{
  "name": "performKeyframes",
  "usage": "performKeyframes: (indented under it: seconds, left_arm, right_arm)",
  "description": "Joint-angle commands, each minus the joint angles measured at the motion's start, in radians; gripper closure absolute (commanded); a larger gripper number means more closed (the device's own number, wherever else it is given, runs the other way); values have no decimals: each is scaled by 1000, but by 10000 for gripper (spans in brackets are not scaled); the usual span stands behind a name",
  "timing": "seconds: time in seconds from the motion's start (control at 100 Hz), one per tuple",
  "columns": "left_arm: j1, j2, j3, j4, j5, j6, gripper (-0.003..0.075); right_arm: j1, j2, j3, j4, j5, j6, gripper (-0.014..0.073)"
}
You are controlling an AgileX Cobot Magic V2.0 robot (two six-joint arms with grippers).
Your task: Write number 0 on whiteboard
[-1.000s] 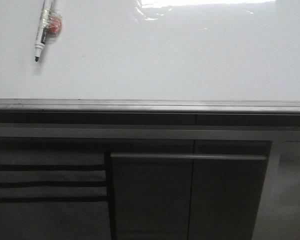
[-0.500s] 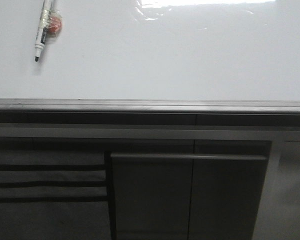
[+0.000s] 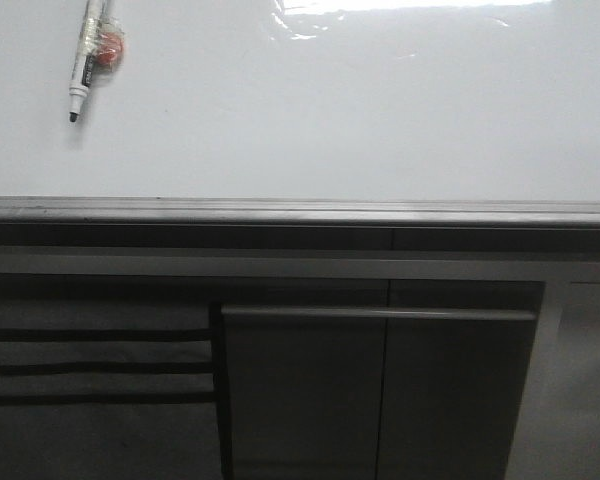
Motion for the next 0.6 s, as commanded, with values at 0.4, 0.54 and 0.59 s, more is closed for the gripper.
performKeyframes:
  seconds: [0.4, 0.54, 0.59]
  left_arm:
    - [-10, 301, -273, -37, 167, -8, 741]
    - [-10, 333, -273, -37, 167, -8, 712]
    - [-10, 342, -273, -37, 167, -8, 652]
  right_arm:
    - [-5, 411, -260, 4, 244, -82, 666]
    - [-5, 459, -260, 4, 254, -82, 662]
    - [-5, 472, -260, 4, 254, -82, 629]
